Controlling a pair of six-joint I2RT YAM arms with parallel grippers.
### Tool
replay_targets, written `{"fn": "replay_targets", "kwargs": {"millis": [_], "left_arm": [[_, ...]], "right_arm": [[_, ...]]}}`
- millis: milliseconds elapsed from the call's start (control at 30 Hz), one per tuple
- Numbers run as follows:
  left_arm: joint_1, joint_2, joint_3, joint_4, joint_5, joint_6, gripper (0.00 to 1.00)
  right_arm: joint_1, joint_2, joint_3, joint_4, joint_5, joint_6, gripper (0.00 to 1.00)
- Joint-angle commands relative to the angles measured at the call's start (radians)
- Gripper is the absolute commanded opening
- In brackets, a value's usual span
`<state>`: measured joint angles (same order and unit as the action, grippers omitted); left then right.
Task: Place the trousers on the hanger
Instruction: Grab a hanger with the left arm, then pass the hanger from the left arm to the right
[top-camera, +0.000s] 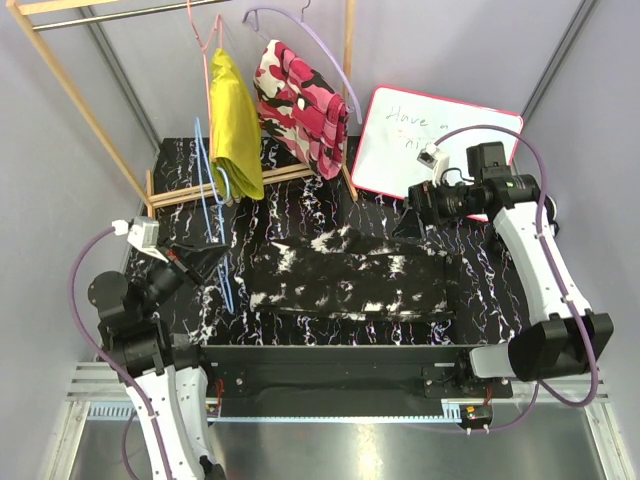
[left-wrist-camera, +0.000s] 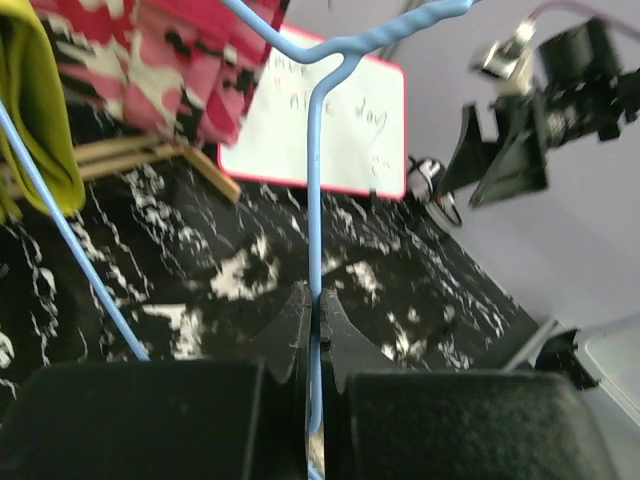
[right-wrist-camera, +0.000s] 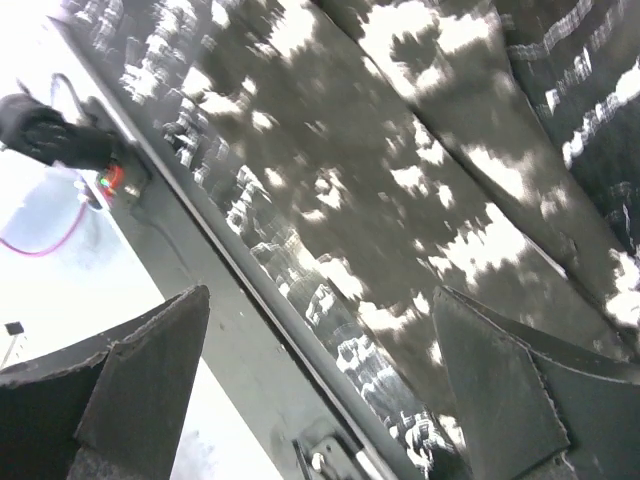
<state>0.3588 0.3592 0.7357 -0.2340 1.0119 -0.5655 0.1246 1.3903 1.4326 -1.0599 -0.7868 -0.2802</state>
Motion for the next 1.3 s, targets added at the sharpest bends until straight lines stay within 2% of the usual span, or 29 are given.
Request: {"fn": "replay_targets", "kwargs": {"millis": [0,33,67,133,167,233,267,333,367,400,467,500,567,600,667,767,800,933,1267], "left_arm": [[-0.064,0.03,-0.036,-0.056,0.1,0.082,0.0],[-0.105,0.046,-0.042,-0.056,0.071,0.088,0.0],[-0.212,0.088,-0.044,-0.06,0.05,0.105,0.0],[-0.349,0.138,-0.035,-0.065,-0.048,0.124,0.0],[-0.498,0.183,-0.021,-0.065,-0.091,0.154,0.0],[-0.639,0.222,-0.003,-0.054,-0.235,0.2,0.0],[-0.749,0.251,-0.004,-0.041,-0.274,0.203,0.0],[-0.831,0.273,-0.024,0.025,-0.381,0.182,0.0],[-0.898,0.294,-0.032,0.051,-0.416,0.174,0.0],[-0.931,0.306,-0.041,0.102,-0.514,0.164,0.0],[-1.004,0.354,-0.058,0.142,-0.616,0.144,0.0],[-1.021,0.374,-0.055,0.165,-0.712,0.139,0.0],[-1.069,0.441,-0.045,0.186,-0.804,0.127,0.0],[-1.09,0.463,-0.036,0.185,-0.914,0.131,0.0],[-1.165,0.524,-0.009,0.185,-1.007,0.16,0.0],[-1.247,0.595,0.024,0.182,-1.139,0.176,0.0],[-1.262,0.61,0.027,0.183,-1.18,0.176,0.0],[-1.32,0.659,0.045,0.182,-1.256,0.196,0.0],[-1.371,0.758,0.028,0.282,-1.286,0.322,0.0]], "right_arm": [[0.001,-0.14,-0.023,0.153,-0.176,0.087,1.0],[0.003,-0.154,-0.037,0.202,-0.187,0.111,1.0],[0.003,-0.163,-0.046,0.219,-0.199,0.151,1.0],[0.003,-0.169,-0.061,0.245,-0.229,0.182,1.0],[0.001,-0.168,-0.066,0.254,-0.23,0.228,1.0],[0.003,-0.172,-0.086,0.293,-0.233,0.274,1.0],[0.001,-0.18,-0.095,0.304,-0.235,0.333,1.0],[0.0,-0.211,-0.135,0.336,-0.244,0.372,1.0],[0.0,-0.233,-0.164,0.351,-0.224,0.427,1.0],[0.0,-0.246,-0.179,0.38,-0.201,0.461,1.0],[0.0,-0.302,-0.228,0.405,-0.145,0.53,1.0],[0.0,-0.327,-0.248,0.423,-0.119,0.559,1.0],[0.0,-0.397,-0.308,0.483,-0.06,0.639,1.0],[0.0,-0.422,-0.328,0.533,-0.045,0.67,1.0],[-0.002,-0.482,-0.382,0.598,0.016,0.781,0.99],[0.0,-0.481,-0.382,0.629,0.125,0.837,0.9],[-0.002,-0.468,-0.376,0.621,0.136,0.842,0.89],[0.0,-0.416,-0.388,0.664,0.117,0.94,0.89],[0.04,-0.349,-0.523,0.902,0.024,1.081,0.83]]}}
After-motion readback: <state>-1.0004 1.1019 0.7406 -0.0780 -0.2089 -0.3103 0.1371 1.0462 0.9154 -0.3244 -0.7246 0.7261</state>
